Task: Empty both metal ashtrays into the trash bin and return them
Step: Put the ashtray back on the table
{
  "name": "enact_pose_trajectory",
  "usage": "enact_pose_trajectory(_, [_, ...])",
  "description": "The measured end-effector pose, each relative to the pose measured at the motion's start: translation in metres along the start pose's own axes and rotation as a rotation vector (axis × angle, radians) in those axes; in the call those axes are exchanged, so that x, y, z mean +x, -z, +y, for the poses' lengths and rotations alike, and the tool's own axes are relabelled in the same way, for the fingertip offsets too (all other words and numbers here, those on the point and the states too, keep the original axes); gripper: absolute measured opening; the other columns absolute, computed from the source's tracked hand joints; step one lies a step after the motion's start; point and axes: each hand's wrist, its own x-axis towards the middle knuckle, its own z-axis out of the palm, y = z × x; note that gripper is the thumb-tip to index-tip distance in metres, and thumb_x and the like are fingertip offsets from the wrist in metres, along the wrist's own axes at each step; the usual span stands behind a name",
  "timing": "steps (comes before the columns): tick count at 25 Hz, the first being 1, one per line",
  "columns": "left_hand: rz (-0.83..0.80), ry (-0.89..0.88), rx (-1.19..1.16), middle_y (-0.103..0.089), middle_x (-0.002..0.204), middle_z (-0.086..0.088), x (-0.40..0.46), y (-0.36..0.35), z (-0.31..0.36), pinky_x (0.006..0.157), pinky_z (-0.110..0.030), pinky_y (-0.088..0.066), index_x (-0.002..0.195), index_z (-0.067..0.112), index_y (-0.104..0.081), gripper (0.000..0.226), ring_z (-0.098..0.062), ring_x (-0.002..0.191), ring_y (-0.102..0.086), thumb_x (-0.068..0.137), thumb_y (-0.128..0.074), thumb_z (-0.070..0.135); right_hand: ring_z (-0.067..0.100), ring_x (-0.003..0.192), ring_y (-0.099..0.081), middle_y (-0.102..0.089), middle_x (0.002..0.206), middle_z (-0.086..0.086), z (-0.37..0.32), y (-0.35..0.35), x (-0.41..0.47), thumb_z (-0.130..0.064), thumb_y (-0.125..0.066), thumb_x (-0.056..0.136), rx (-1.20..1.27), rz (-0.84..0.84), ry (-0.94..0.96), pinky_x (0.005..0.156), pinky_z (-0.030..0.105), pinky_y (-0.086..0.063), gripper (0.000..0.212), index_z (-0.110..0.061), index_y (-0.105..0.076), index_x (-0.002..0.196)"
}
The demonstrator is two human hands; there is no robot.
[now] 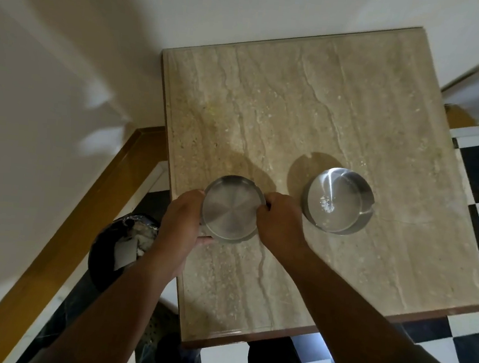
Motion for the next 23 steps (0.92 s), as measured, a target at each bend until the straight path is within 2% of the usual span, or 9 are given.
enact_pose_trajectory(2, [0.012, -0.015, 0.002, -0.065, 0.106, 0.003, 0.001, 0.0, -0.001, 0.055, -0.033, -0.06, 0.071, 0.045, -0.074, 0.041, -0.015, 0.097, -0.064, 0.095, -0.048, 0.025, 0.014, 0.062, -0.051, -0.06, 0.079, 0.01, 0.002, -0.001, -0.002, -0.01, -0.049, 0.087, 0.018, -0.019, -0.003, 0.047, 0.017, -0.03, 0.02, 0.0, -0.066, 0.083])
enact_pose_trajectory(3, [0.028, -0.01, -0.001, -0.065, 0.107, 0.0, 0.001, 0.0, -0.004, 0.058, -0.037, -0.06, 0.075, 0.043, -0.072, 0.038, -0.016, 0.097, -0.064, 0.096, -0.048, 0.023, 0.013, 0.06, -0.049, -0.058, 0.076, 0.008, 0.002, 0.0, -0.004, -0.014, -0.052, 0.086, 0.036, -0.023, -0.01, 0.045, 0.014, -0.029, 0.019, -0.001, -0.064, 0.08])
enact_pose_trajectory(5, [0.08, 0.044, -0.034, -0.063, 0.112, -0.009, -0.001, -0.001, -0.015, 0.067, -0.043, -0.057, 0.1, 0.027, -0.066, 0.02, -0.02, 0.097, -0.062, 0.098, -0.048, 0.019, 0.007, 0.051, -0.045, -0.053, 0.065, 0.002, 0.003, 0.001, -0.012, -0.023, -0.057, 0.082, 0.114, -0.019, -0.05, 0.039, 0.011, -0.036, 0.023, -0.004, -0.061, 0.07])
enact_pose_trajectory(8, [0.124, 0.074, -0.035, -0.059, 0.113, -0.012, -0.022, -0.004, -0.049, 0.076, -0.047, -0.058, 0.124, 0.017, -0.054, 0.024, -0.026, 0.102, -0.061, 0.101, -0.05, 0.022, 0.007, 0.045, -0.047, -0.045, 0.051, -0.003, 0.009, 0.003, -0.038, -0.032, -0.059, 0.075, 0.253, 0.004, -0.139, 0.038, 0.015, -0.036, 0.025, -0.014, -0.055, 0.058])
enact_pose_trajectory(10, [0.079, 0.098, -0.037, -0.059, 0.109, -0.009, -0.047, -0.018, -0.07, 0.081, -0.044, -0.057, 0.12, 0.021, -0.054, 0.019, -0.025, 0.101, -0.06, 0.102, -0.05, 0.025, 0.013, 0.05, -0.05, -0.054, 0.057, 0.008, 0.023, 0.008, -0.055, -0.033, -0.057, 0.077, 0.322, 0.016, -0.236, 0.046, 0.03, -0.045, 0.024, -0.012, -0.061, 0.065])
enact_pose_trajectory(14, [0.024, 0.196, -0.043, -0.064, 0.101, -0.005, -0.07, -0.054, -0.102, 0.091, -0.037, -0.053, 0.107, 0.021, -0.064, 0.019, -0.02, 0.095, -0.063, 0.098, -0.053, 0.035, 0.011, 0.056, -0.041, -0.043, 0.057, -0.002, 0.058, 0.024, -0.074, -0.035, -0.049, 0.07, 0.467, 0.065, -0.391, 0.053, 0.033, -0.039, 0.024, -0.019, -0.043, 0.054])
enact_pose_trajectory(17, [-0.088, 0.172, -0.066, -0.064, 0.09, 0.002, -0.069, -0.082, -0.097, 0.094, -0.033, -0.051, 0.099, 0.021, -0.067, 0.035, -0.014, 0.089, -0.065, 0.082, -0.057, 0.05, 0.027, 0.068, -0.061, -0.062, 0.067, 0.007, 0.075, 0.039, -0.074, -0.03, -0.052, 0.078, 0.622, 0.158, -0.509, 0.072, 0.046, -0.059, 0.025, -0.014, -0.06, 0.06])
enact_pose_trajectory(19, [-0.101, 0.173, -0.07, -0.059, 0.084, 0.0, -0.063, -0.105, -0.087, 0.098, -0.037, -0.051, 0.093, 0.017, -0.065, 0.033, -0.015, 0.085, -0.063, 0.079, -0.057, 0.046, 0.037, 0.089, -0.07, -0.072, 0.084, 0.015, 0.087, 0.053, -0.068, -0.029, -0.055, 0.083, 0.698, 0.218, -0.581, 0.084, 0.056, -0.059, 0.023, -0.019, -0.068, 0.068])
enact_pose_trajectory(23, [-0.083, 0.124, -0.089, -0.062, 0.092, -0.007, -0.051, -0.15, -0.067, 0.1, -0.042, -0.051, 0.094, 0.014, -0.064, 0.034, -0.02, 0.089, -0.062, 0.079, -0.054, 0.043, 0.03, 0.096, -0.071, -0.073, 0.09, 0.004, 0.103, 0.083, -0.045, -0.039, -0.06, 0.081, 0.91, 0.233, -0.592, 0.084, 0.044, -0.062, 0.018, -0.024, -0.07, 0.076])
